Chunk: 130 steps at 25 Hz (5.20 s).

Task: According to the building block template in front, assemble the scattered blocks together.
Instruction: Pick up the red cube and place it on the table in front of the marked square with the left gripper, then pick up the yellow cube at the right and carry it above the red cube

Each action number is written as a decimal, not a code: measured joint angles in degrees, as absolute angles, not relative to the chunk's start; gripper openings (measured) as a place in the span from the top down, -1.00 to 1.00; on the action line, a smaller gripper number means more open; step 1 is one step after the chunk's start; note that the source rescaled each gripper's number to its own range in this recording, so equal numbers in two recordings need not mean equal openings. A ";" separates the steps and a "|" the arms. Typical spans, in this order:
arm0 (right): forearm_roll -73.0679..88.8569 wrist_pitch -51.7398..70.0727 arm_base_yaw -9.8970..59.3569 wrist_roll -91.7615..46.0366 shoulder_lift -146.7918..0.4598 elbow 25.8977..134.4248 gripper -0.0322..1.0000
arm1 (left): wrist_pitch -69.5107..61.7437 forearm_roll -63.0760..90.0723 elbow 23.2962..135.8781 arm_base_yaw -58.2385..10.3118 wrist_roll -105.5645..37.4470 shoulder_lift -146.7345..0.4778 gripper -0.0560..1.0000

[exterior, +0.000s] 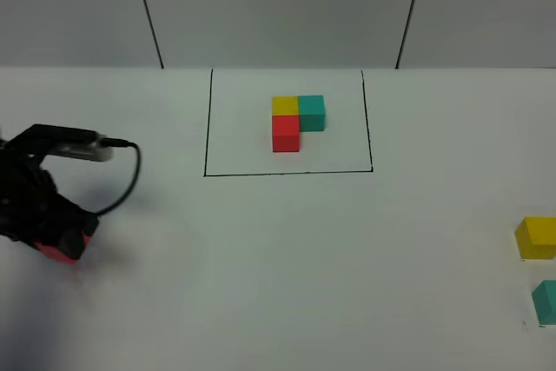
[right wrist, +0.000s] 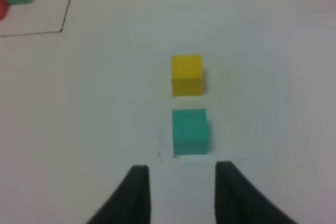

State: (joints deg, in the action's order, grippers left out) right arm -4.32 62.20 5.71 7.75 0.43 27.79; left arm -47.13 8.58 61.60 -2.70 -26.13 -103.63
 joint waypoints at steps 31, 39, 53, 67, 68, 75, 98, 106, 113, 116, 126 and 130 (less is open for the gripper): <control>-4.32 62.20 5.71 7.75 0.43 27.79 0.94 | -60.38 0.00 90.56 -45.81 -40.57 -126.60 0.88; -4.32 62.20 5.71 7.75 0.43 27.79 0.94 | -51.85 -0.80 84.84 -46.52 -38.05 -125.40 0.88; -4.32 62.20 5.71 7.75 0.43 27.79 0.94 | -41.77 -2.46 76.65 -47.50 -38.10 -121.43 0.89; -4.32 62.20 5.71 7.75 0.43 27.79 0.94 | -41.94 -2.83 76.60 -47.50 -37.69 -121.02 0.47; -4.32 62.20 5.71 7.75 0.43 27.79 0.94 | -41.94 -2.88 76.60 -47.50 -37.60 -120.71 0.18; -4.32 62.20 5.71 7.75 0.43 27.79 0.94 | -42.66 -4.01 76.60 -47.50 -32.12 -112.56 -0.99; -4.32 62.20 5.71 7.75 0.43 27.79 0.94 | -64.79 -16.32 64.94 -16.35 -7.45 -58.18 -0.56; -4.32 62.20 5.71 7.75 0.43 27.79 0.94 | -65.12 -15.55 60.68 -16.09 -6.85 -30.44 -0.56; -4.32 62.20 5.71 7.75 0.43 27.79 0.94 | -67.97 -13.95 60.54 -15.99 -5.21 -12.06 -0.37; -4.32 62.20 5.71 7.75 0.43 27.79 0.94 | -67.97 -9.80 60.36 -14.59 -6.22 -6.98 -0.05; -4.32 62.20 5.71 7.75 0.43 27.79 0.94 | -68.03 5.32 54.95 -3.37 -6.42 -3.21 0.04; -4.32 62.20 5.71 7.75 0.43 27.79 0.94 | -68.03 4.68 44.65 -0.82 -5.02 -3.21 -0.26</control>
State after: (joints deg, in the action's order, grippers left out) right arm -4.32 62.20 5.71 7.75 0.43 27.79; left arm -68.03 4.68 44.65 -0.82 -5.02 -3.21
